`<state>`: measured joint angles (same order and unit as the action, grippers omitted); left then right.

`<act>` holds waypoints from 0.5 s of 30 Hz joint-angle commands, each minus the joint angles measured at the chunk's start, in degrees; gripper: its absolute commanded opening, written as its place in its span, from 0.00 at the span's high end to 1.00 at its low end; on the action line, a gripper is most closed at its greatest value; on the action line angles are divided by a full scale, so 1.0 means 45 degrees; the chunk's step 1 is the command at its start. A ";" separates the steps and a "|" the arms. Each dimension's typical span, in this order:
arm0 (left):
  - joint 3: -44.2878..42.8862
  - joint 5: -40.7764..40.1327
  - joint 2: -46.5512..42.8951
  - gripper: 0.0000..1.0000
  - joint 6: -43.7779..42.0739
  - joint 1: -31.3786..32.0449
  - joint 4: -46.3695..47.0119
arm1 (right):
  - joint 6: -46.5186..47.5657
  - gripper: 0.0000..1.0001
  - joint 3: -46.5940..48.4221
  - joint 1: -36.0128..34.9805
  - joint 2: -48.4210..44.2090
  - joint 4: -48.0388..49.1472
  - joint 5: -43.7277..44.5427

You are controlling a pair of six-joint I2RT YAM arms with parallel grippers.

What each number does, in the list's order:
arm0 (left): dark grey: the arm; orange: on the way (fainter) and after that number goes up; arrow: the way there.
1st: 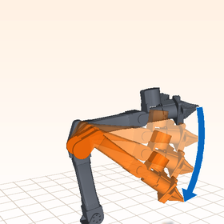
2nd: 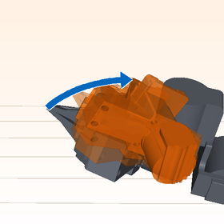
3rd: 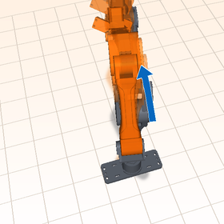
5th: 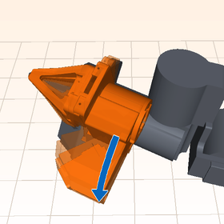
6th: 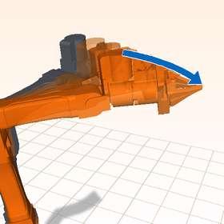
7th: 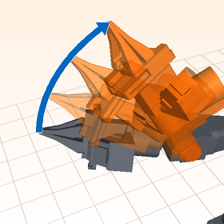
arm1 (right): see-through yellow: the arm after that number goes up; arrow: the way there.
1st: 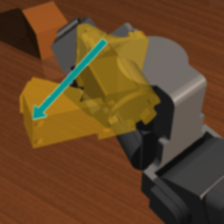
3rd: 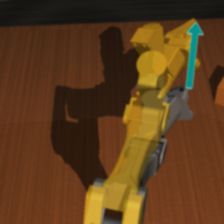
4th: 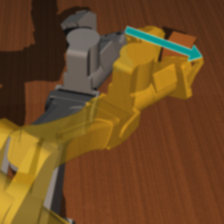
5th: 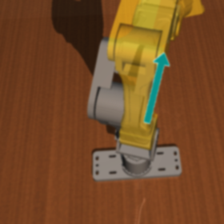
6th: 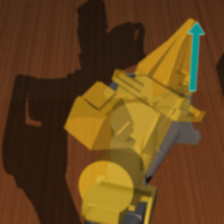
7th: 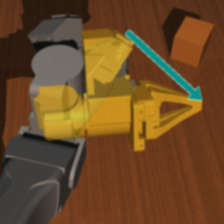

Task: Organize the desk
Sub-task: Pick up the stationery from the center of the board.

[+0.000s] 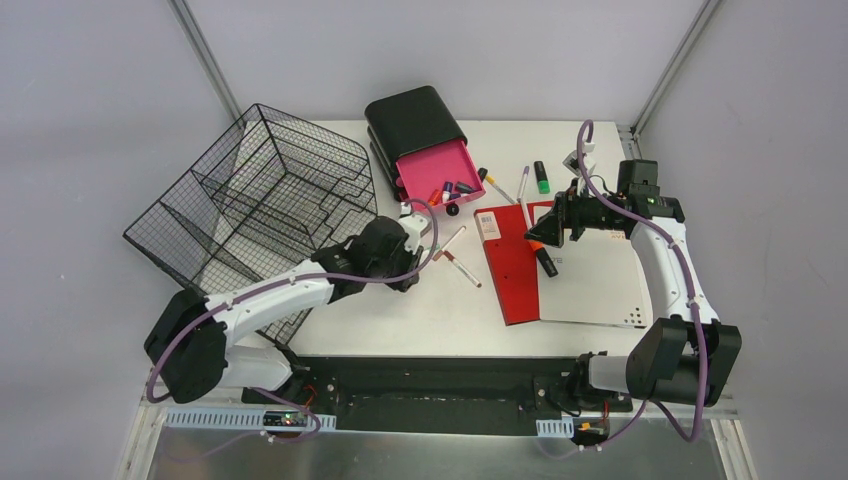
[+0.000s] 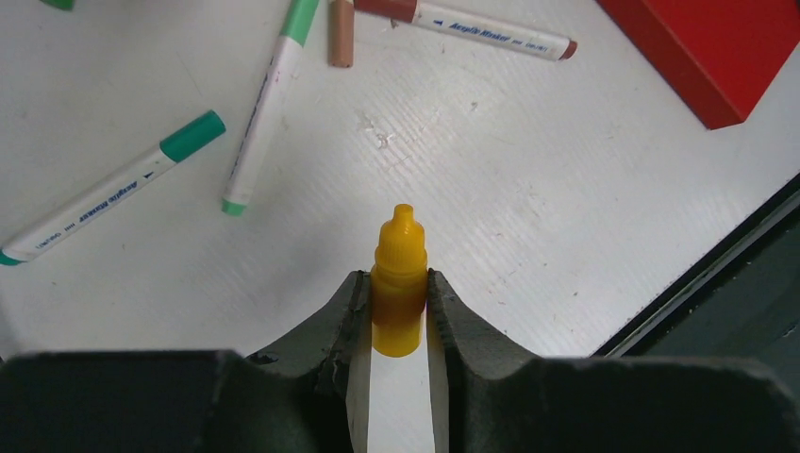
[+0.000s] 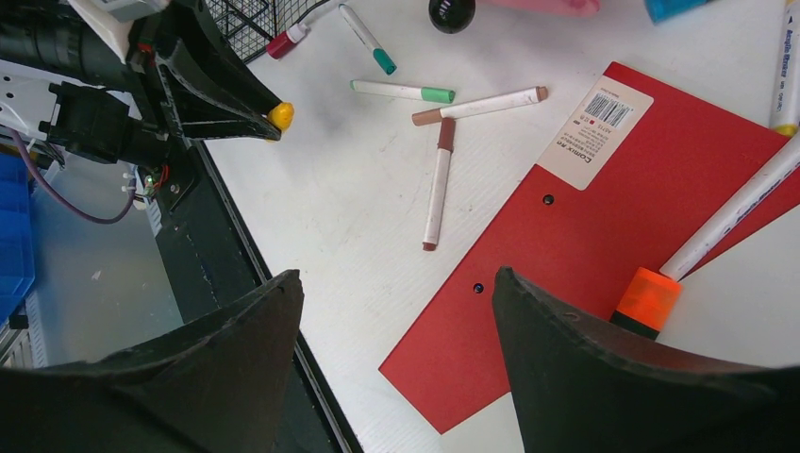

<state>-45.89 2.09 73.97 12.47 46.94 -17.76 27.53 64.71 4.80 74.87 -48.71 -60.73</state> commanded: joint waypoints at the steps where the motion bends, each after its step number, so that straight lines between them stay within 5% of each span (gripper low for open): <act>1: 0.0331 0.0229 -0.0923 1.00 -0.0120 0.0137 0.2003 | 0.0308 0.23 0.0328 0.0028 -0.0134 0.0367 -0.0137; 15: 0.1534 -0.0239 -0.1707 1.00 -0.0117 0.0136 0.7659 | 0.0423 0.23 0.0181 0.0028 -0.0564 0.0533 -0.0040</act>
<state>-41.15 1.80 68.07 11.20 46.94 3.88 27.57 64.71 4.80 74.85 -48.69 -60.47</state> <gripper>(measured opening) 0.226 0.764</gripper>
